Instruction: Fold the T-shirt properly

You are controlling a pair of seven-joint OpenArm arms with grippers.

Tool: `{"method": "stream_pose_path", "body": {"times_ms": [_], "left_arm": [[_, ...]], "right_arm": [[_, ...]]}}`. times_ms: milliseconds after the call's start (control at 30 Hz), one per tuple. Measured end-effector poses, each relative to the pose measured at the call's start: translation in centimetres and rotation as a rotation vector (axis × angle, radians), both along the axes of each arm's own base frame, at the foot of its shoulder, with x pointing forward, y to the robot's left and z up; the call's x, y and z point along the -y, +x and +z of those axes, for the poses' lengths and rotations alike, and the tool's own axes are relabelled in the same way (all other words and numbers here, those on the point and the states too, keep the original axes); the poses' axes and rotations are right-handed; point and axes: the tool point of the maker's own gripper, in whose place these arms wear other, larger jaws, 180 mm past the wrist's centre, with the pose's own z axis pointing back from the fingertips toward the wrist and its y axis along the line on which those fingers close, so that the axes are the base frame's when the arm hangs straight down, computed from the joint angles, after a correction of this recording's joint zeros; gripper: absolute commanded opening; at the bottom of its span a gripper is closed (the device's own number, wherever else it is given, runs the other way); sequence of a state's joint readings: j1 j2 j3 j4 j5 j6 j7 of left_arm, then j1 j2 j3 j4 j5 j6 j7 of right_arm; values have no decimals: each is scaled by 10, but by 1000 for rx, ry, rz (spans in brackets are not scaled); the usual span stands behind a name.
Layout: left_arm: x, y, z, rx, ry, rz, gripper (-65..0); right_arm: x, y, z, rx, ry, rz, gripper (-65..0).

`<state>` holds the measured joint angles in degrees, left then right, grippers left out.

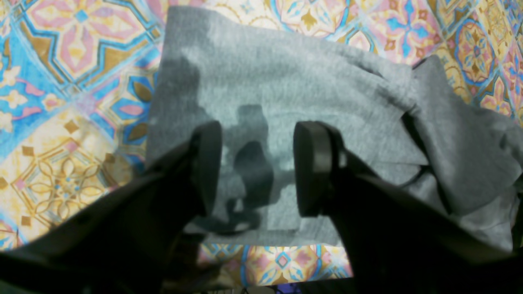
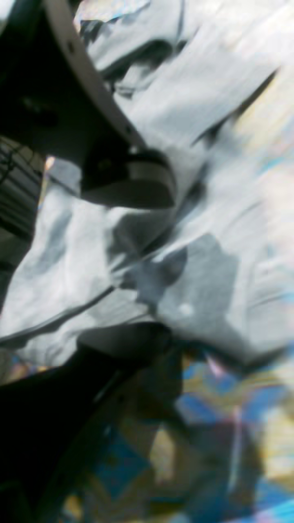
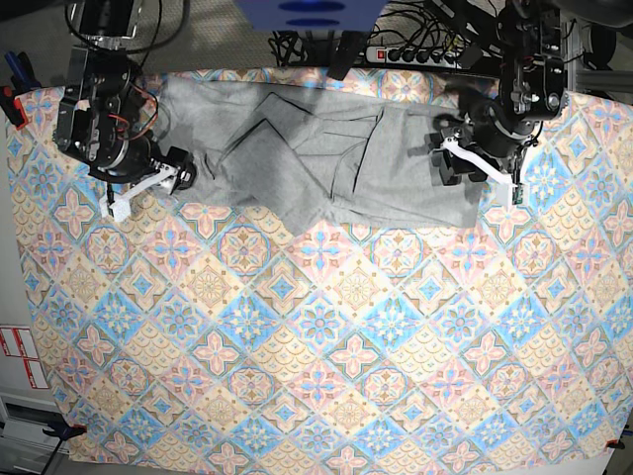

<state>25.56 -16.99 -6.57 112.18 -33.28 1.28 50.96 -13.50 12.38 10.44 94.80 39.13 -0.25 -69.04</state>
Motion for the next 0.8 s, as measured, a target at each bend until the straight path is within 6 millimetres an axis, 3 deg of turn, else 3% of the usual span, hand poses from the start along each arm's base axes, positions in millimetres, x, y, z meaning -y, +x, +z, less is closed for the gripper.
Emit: {"method": "stream_pose_path", "body": {"times_ms": [133,300,800], "left_arm": [[0,0,0,0,0,0,-357],[0,1,0,1,0,0,-357],[0,2,1,5,0,0,-357]], "right_arm": [[1,-20,-18,-83,12,-5,-224],[3,-12,-25,-88,31,-34,-224],[-12,-19,-35,-125,-7,58,-224]]}}
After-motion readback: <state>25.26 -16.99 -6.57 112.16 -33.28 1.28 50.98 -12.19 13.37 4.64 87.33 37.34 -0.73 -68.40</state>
